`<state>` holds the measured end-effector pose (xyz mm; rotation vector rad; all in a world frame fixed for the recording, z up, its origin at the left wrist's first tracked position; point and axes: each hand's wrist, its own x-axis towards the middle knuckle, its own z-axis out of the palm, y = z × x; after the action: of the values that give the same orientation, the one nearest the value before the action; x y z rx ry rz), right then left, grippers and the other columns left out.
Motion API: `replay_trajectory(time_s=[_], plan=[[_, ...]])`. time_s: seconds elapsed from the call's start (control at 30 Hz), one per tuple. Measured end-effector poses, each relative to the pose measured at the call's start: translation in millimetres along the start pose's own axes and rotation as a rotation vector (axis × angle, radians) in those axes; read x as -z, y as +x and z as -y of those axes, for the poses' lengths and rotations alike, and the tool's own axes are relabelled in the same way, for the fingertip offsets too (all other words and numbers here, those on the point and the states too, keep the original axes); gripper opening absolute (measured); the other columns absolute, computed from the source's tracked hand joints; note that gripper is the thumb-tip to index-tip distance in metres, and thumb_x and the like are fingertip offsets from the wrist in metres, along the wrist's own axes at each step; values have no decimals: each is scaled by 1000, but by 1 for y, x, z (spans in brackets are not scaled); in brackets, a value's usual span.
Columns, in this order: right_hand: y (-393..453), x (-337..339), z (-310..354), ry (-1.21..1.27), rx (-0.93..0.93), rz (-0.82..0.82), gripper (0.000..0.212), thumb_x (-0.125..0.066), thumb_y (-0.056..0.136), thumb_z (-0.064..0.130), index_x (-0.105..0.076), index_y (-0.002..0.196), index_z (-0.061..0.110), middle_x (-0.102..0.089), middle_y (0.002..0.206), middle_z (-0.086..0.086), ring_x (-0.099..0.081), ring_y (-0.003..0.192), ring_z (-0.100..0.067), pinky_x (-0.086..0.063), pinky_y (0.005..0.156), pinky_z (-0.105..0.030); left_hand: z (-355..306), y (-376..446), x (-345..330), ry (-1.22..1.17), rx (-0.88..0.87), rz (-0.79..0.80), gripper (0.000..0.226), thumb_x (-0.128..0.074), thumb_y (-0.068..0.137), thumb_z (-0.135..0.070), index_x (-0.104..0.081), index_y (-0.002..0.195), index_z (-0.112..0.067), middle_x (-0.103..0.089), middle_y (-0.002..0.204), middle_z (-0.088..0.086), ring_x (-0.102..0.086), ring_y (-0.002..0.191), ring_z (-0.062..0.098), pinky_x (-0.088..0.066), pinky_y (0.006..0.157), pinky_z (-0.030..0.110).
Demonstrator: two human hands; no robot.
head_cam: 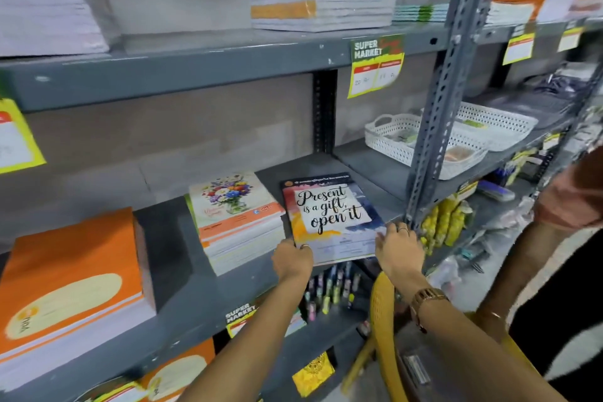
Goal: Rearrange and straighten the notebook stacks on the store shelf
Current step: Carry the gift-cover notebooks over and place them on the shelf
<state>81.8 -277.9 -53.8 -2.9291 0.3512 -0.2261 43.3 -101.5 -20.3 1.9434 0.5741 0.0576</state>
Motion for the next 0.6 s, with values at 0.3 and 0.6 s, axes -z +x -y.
replay_trajectory(time_s=[0.3,0.6], plan=[[30,-14,-6,877,-470,235,29,-51,92,11,-56,112,-10,-62,109,-25,-60,92,-39,-52,80,-41,-7,28,-16,-226,343,-62,21,-53,88,-8,-64,100,4,-66,111,21,-62,101,34,-50,79,36],[30,10,1,1239,-610,26,35,-42,88,-7,-45,61,14,-51,91,-11,-46,86,-23,-35,75,-26,0,38,-3,-516,485,61,27,-55,78,11,-47,57,-3,-40,55,8,-27,46,19,-25,41,22]])
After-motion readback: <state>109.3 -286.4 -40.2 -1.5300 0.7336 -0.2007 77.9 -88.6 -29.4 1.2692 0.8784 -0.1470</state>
